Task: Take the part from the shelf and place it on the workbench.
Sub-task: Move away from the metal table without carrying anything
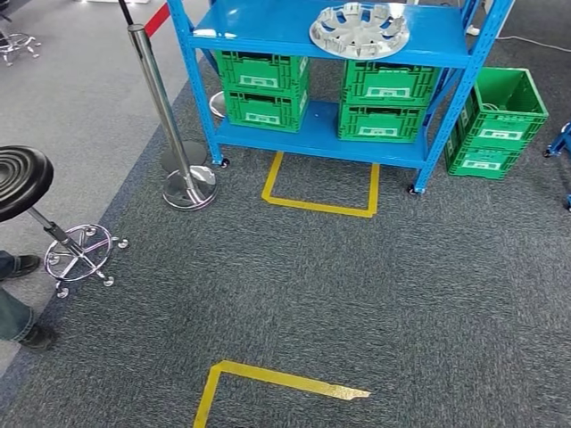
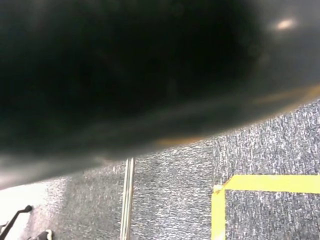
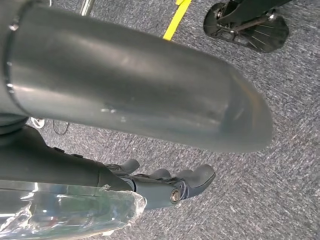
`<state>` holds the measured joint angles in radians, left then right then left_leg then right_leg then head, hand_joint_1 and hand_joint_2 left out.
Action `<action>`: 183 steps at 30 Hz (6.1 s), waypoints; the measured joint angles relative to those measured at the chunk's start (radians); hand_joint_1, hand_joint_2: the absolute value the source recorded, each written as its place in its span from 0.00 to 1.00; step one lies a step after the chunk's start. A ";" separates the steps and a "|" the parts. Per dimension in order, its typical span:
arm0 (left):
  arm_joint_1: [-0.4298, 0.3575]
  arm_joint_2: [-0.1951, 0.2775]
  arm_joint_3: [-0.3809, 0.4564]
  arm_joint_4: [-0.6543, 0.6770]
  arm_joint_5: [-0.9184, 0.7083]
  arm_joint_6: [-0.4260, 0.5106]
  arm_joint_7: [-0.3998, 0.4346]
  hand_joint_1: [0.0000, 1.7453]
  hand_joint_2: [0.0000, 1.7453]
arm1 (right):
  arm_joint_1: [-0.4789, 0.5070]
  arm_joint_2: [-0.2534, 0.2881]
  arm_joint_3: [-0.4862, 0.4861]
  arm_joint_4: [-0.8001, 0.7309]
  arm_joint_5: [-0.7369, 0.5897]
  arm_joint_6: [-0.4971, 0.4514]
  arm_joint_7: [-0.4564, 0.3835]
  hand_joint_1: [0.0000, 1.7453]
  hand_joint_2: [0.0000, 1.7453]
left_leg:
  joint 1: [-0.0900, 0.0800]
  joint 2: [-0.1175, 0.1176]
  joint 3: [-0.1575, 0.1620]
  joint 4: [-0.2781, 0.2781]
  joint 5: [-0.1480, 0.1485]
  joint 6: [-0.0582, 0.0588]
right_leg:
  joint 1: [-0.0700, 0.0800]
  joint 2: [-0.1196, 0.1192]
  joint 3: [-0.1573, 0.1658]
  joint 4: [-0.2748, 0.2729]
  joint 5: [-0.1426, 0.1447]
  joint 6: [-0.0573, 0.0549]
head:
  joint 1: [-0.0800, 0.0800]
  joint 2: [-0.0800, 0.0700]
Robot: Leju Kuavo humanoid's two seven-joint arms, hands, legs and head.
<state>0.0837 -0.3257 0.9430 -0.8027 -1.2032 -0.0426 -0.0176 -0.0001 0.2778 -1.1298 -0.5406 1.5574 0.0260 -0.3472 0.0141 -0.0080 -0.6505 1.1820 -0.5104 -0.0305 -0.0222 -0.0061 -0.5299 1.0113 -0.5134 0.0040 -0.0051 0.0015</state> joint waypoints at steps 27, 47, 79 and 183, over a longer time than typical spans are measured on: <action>0.005 -0.002 -0.003 -0.003 0.017 -0.030 -0.047 0.00 0.00 | -0.016 0.001 -0.068 0.000 0.001 0.035 0.006 0.00 0.00 | -0.007 0.004 0.093 -0.173 0.038 0.024 | 0.008 -0.006 0.013 -0.016 -0.008 0.023 | 0.001 0.000; 0.004 -0.002 0.003 -0.003 -0.003 -0.030 -0.045 0.00 0.00 | -0.035 -0.013 -0.146 0.059 -0.022 0.079 -0.012 0.00 0.00 | -0.017 0.004 0.094 -0.170 0.034 0.034 | -0.002 -0.006 0.020 -0.017 -0.007 0.033 | 0.001 0.000; 0.002 -0.001 0.014 -0.003 -0.022 -0.027 -0.046 0.00 0.00 | -0.052 -0.048 -0.168 0.108 -0.006 0.060 -0.011 0.00 0.00 | -0.015 -0.004 0.085 -0.155 0.044 0.044 | 0.009 0.041 -0.004 0.005 -0.003 0.009 | 0.005 0.000; 0.057 0.003 -0.162 -0.042 0.115 0.044 0.111 0.00 0.00 | -0.051 -0.100 -0.105 0.188 0.002 -0.035 0.024 0.00 0.00 | -0.012 0.010 0.001 0.012 -0.001 0.020 | 0.006 0.012 0.023 -0.008 -0.010 -0.006 | 0.005 0.000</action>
<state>0.1403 -0.3231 0.7812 -0.8443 -1.0885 0.0015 0.0934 -0.0508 0.1774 -1.2345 -0.3528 1.5595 -0.0095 -0.3232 0.0023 0.0016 -0.6497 1.1938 -0.5114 -0.0110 -0.0159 0.0063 -0.5070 1.0036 -0.5230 -0.0019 -0.0005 0.0015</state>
